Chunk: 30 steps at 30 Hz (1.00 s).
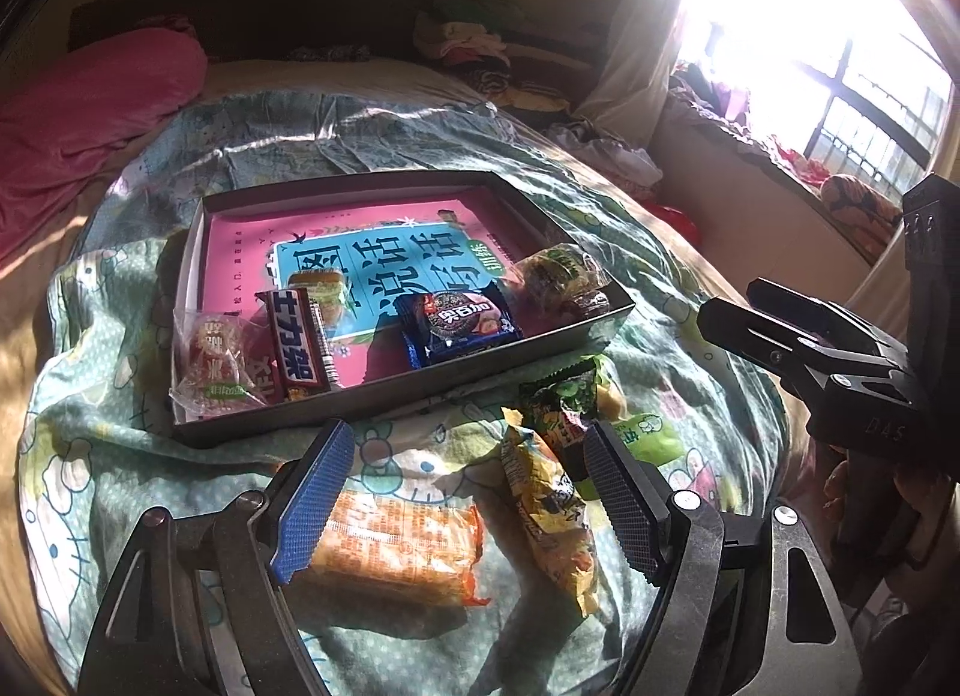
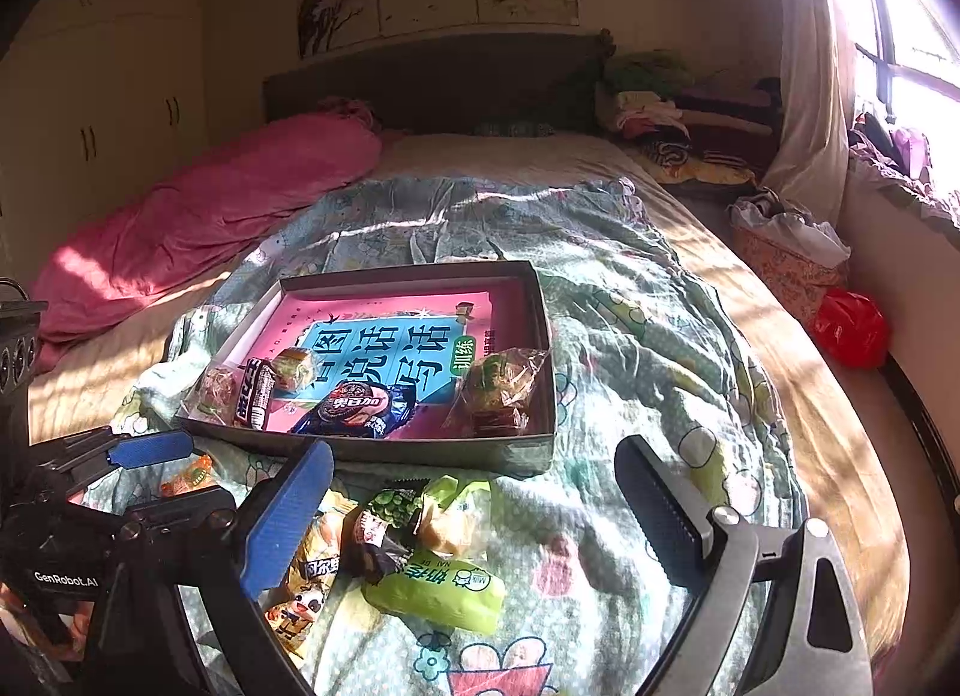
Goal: Organize snacks
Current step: 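Grasp the yellow chip bag with the left tool while the right grasps the light green bag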
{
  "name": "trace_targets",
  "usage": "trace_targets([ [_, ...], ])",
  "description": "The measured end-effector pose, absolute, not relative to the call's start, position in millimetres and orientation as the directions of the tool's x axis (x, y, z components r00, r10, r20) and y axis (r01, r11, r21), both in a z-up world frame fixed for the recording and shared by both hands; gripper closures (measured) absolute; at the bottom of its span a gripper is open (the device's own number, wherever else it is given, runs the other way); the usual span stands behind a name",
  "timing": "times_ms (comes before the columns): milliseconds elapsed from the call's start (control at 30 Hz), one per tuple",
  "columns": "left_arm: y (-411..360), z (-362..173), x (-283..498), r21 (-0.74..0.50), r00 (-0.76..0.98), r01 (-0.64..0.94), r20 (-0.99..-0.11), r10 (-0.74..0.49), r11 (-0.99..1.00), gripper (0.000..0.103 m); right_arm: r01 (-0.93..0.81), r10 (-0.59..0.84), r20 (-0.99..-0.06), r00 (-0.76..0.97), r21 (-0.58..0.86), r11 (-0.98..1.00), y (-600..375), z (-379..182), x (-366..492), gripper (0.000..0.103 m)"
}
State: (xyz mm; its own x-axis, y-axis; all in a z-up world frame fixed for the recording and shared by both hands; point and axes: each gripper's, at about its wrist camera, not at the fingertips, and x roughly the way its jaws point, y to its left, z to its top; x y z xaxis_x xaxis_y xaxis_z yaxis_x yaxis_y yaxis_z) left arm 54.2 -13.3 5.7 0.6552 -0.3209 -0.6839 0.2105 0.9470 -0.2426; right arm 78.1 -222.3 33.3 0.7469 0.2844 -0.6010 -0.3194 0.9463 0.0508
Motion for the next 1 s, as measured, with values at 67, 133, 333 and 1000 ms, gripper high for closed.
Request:
trace_targets([
  [67, -18.4, 4.6, 51.3, -0.235, 0.649, 0.221, -0.689, -0.322, 0.947, 0.023, -0.316, 0.283, -0.612, 0.739, 0.057, 0.947, -223.9, 30.6, 77.6, 0.008],
  [133, -22.3, 3.0, 49.1, -0.229, 0.643, 0.228, -0.694, -0.323, 0.946, 0.023, -0.313, 0.280, -0.621, 0.732, 0.058, 0.948, -225.8, 27.7, 77.2, 0.008],
  [333, -33.1, -1.8, 44.1, -0.218, 0.622, 0.252, -0.710, -0.330, 0.943, 0.023, -0.319, 0.278, -0.653, 0.704, 0.058, 0.946, -228.6, 18.3, 76.5, 0.008],
  [1000, -59.4, -21.7, 42.3, -0.176, 0.560, 0.297, -0.764, -0.320, 0.939, 0.023, -0.329, 0.252, -0.725, 0.640, 0.037, 0.944, -234.5, -11.9, 77.3, 0.008],
])
